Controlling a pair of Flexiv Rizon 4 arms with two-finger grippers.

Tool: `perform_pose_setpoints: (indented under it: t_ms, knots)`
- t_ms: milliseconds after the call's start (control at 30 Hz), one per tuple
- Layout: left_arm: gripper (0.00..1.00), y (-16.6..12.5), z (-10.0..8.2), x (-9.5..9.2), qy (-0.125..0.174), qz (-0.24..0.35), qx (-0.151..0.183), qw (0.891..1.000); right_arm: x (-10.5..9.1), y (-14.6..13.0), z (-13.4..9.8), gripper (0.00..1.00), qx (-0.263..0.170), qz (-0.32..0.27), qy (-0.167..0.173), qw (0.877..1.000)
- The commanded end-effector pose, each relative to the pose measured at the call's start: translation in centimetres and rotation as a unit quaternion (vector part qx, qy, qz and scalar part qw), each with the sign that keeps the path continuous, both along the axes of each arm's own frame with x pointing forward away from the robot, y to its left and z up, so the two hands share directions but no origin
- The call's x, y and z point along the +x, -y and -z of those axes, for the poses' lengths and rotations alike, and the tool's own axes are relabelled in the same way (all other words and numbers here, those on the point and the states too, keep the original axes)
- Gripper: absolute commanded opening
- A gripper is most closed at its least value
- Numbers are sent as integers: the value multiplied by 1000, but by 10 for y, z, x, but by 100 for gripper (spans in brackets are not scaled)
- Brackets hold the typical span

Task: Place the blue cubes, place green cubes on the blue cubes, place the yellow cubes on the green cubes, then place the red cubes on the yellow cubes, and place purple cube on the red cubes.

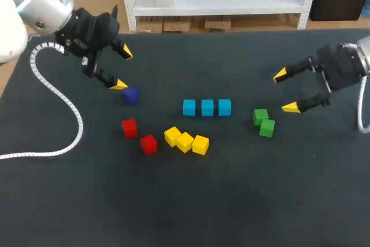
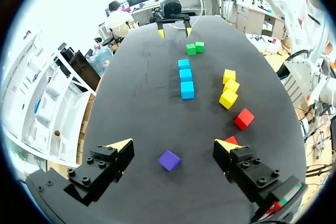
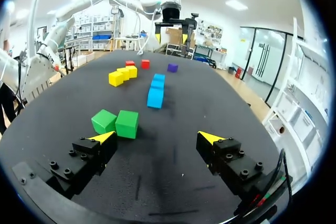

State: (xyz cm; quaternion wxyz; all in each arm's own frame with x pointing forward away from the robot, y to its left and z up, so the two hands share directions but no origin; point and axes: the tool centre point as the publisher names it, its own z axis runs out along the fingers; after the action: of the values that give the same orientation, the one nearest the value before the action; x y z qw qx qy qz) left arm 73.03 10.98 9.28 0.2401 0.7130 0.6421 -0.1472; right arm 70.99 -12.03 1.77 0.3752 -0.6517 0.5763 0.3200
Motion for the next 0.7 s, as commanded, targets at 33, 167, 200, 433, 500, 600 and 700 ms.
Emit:
perform_pose_setpoints:
  t_ms: [33, 167, 200, 433, 500, 600, 700]
  knots:
    - [100, -1, 1, 0, 1, 1, -1, 1000, -8, -1, 5, 100, -4, 10, 2, 1000]
    - [100, -1, 1, 0, 1, 1, -1, 1000, -14, -5, 10, 100, 2, 13, 1, 1000]
    - [100, -1, 1, 0, 1, 1, -1, 1000, -15, -7, 12, 100, 3, 12, 1, 1000]
    - [100, -1, 1, 0, 1, 1, -1, 1000, -23, -24, 21, 100, 8, -2, -4, 1000]
    - [100, -1, 1, 0, 1, 1, -1, 1000, -24, -27, 24, 100, 9, -4, -6, 1000]
    - [100, -1, 1, 0, 1, 1, -1, 1000, -24, -29, 25, 100, 8, -5, -8, 1000]
    - [100, -1, 1, 0, 1, 1, -1, 1000, -25, -31, 26, 100, 8, -8, -10, 1000]
